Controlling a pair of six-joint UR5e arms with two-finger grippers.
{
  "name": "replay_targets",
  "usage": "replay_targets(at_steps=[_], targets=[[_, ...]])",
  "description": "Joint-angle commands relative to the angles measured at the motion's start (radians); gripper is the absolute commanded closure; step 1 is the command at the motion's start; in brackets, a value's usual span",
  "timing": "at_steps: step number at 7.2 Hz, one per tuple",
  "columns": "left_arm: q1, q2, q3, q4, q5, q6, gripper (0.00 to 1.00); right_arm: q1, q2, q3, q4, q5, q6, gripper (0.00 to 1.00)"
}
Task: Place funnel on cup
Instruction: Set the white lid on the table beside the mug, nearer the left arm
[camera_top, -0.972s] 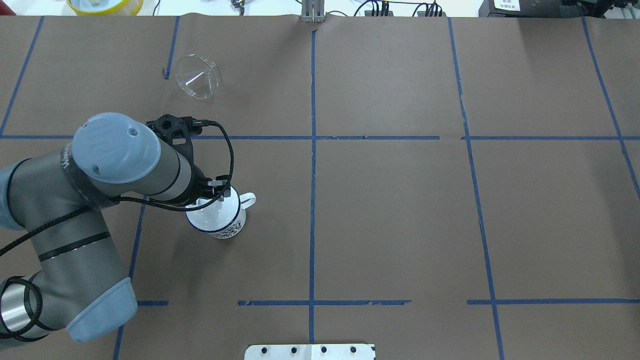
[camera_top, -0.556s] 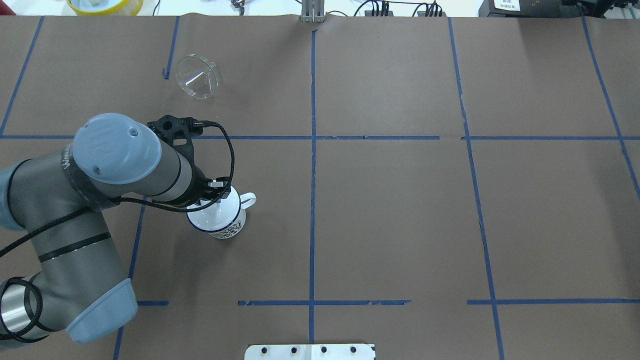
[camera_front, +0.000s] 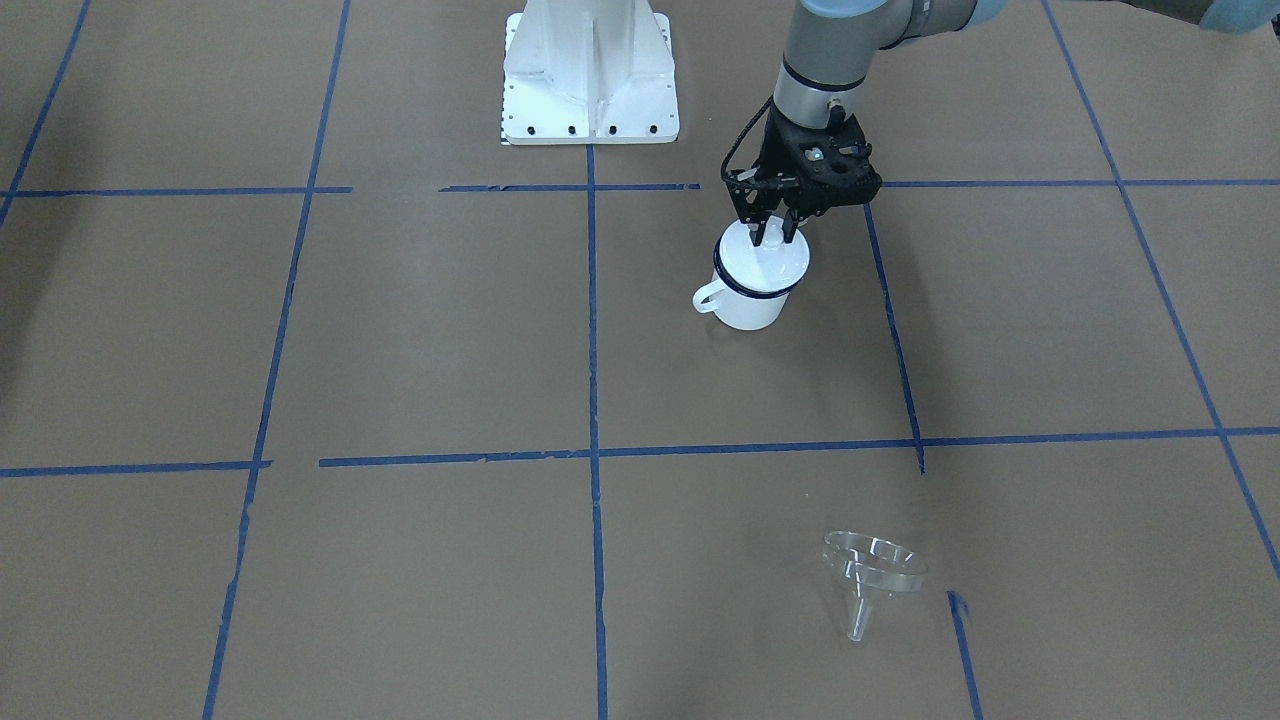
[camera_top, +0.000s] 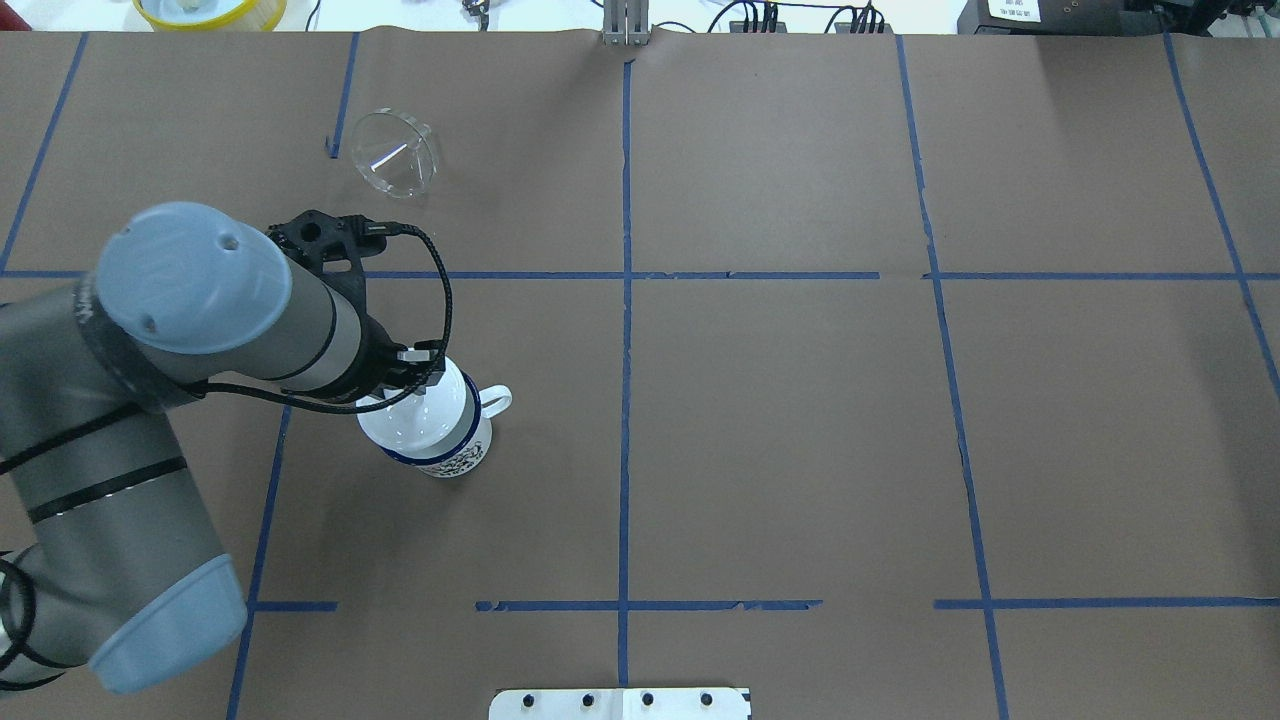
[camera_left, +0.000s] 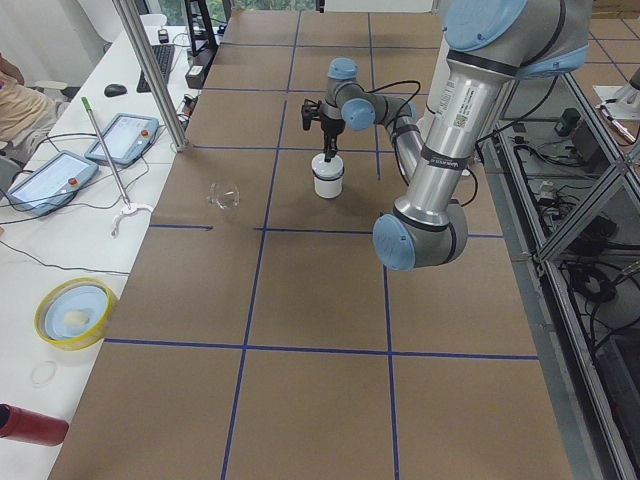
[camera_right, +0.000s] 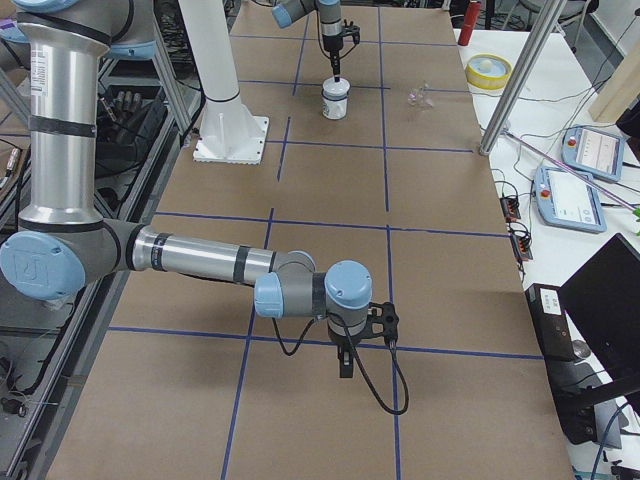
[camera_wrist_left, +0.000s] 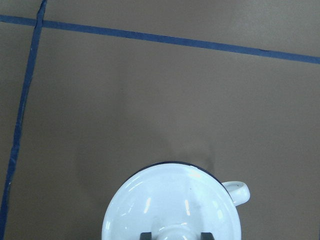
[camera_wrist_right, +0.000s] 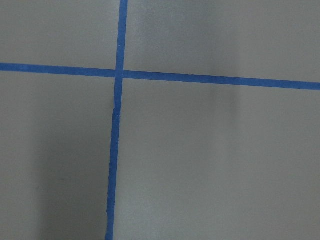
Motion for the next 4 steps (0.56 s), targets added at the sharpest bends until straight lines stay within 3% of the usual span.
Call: replay_targets(at_steps=[1,3,4], targets=[[-0.087,0.033,-0.180,0.103,-0.012,0.144,1.00,0.000,0.000,0.000,0.000,0.000,0.000,0.00],[-0.089,0.188,-0.197,-0.011,-0.020,0.184,1.00,0.000,0.000,0.000,0.000,0.000,0.000,0.00],[-0.082,0.298,-0.177,-0.172,-0.020,0.178,1.00,0.000,0.000,0.000,0.000,0.000,0.000,0.00]])
